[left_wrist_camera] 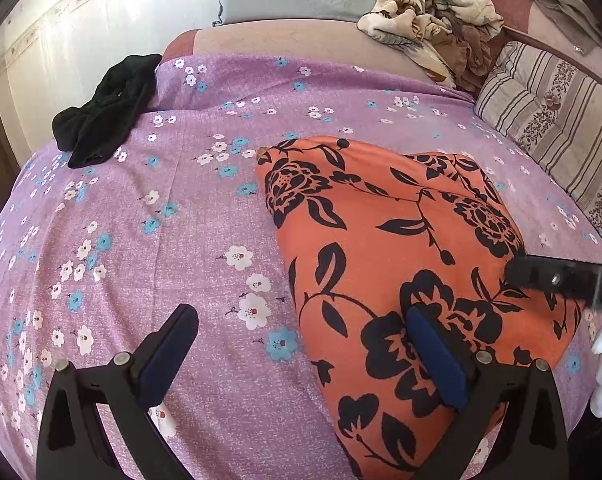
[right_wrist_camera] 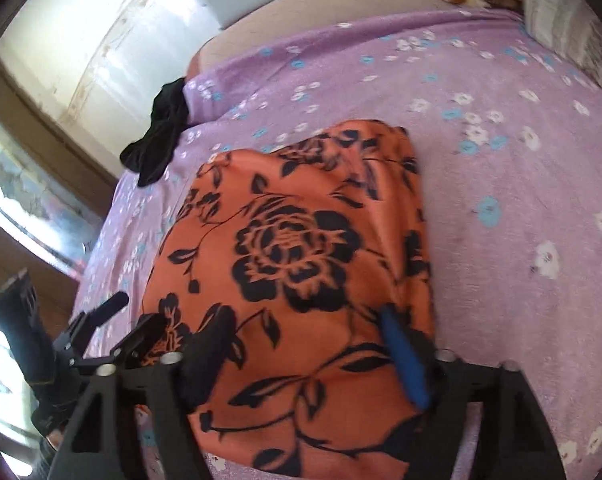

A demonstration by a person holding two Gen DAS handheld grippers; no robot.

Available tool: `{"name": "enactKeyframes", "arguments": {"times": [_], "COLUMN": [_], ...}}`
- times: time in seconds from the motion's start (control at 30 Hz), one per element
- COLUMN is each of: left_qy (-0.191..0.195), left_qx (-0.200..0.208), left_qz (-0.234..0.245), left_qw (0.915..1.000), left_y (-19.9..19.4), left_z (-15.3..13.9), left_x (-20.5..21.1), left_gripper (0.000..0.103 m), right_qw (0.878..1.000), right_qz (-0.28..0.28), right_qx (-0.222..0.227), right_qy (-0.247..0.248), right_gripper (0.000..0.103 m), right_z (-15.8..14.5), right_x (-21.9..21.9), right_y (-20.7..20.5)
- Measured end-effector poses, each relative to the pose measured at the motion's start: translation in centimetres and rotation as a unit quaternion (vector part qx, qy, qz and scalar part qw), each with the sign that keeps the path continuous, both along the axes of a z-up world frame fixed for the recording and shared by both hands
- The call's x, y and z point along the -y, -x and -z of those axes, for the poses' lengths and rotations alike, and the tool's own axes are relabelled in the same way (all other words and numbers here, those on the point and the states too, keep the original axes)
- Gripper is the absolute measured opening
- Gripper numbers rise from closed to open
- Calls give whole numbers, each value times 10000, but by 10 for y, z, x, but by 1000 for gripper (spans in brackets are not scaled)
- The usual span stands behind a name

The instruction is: Fold small clothes

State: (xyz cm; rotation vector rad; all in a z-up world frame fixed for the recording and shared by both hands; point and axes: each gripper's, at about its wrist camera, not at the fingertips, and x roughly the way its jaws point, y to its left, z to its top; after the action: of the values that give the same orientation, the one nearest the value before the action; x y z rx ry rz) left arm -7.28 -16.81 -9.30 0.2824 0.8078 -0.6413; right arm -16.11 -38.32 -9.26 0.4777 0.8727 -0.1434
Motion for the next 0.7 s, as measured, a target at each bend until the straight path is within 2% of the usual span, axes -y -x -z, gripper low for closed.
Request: {"name": "enactKeyframes", "arguments": {"times": [0.07, 0.13, 0.2, 0.23, 0.27, 0.37, 0.47, 0.5, 0.53, 0.57, 0.6, 0.67, 0.7], "left_qy": [-39, -104, -64, -10, 31, -132, -590, -605, -429, -343, -362, -338, -293], "left_qx": [-53, -54, 156, 315, 455, 714, 455, 390, 379, 315, 201, 57, -28], "left_qz": [-21, 25, 30, -38, -107, -355, -274, -293, -358, -395, -376, -380, -414], "left_qw": [10000, 9999, 9999, 9995, 9989, 9967, 9968, 9970, 9977, 9981, 9984, 9987, 9987], "left_y": [-1, -2, -1, -1, -2, -10, -20, -21, -21, -22, -24, -27, -28], "left_z": [-3, -11, -21, -27, -31, -30, -6, -1, -1, -1, -1, -1, -1], "left_x": [0, 1, 1, 0, -1, 2, 13, 13, 10, 8, 9, 7, 5], "left_gripper": [103, 103, 103, 103, 103, 103, 103, 103, 103, 103, 103, 103, 103], "right_qw": [9999, 9992, 9967, 9948, 9933, 9907, 9923, 9930, 9930, 9915, 9881, 9846, 9861], "right_qz": [-10, 112, 230, 299, 381, 501, 525, 593, 702, 727, 702, 830, 841], "right_qx": [74, 363, 715, 888, 988, 1058, 753, 559, 237, -134, -285, -188, -197], "right_qy": [129, -119, -314, -406, -457, -692, -826, -855, -921, -1067, -1342, -1527, -1419], "right_gripper": [80, 73, 44, 36, 33, 33, 33, 33, 33, 34, 34, 34, 34], "right_z": [-6, -14, -27, -34, -39, -44, -34, -25, -9, 9, 23, 15, 6], "right_x": [-5, 3, 14, 21, 27, 44, 55, 60, 66, 73, 79, 85, 83], "right_y": [0, 4, 10, 10, 8, -16, -47, -58, -71, -82, -89, -90, -92]}}
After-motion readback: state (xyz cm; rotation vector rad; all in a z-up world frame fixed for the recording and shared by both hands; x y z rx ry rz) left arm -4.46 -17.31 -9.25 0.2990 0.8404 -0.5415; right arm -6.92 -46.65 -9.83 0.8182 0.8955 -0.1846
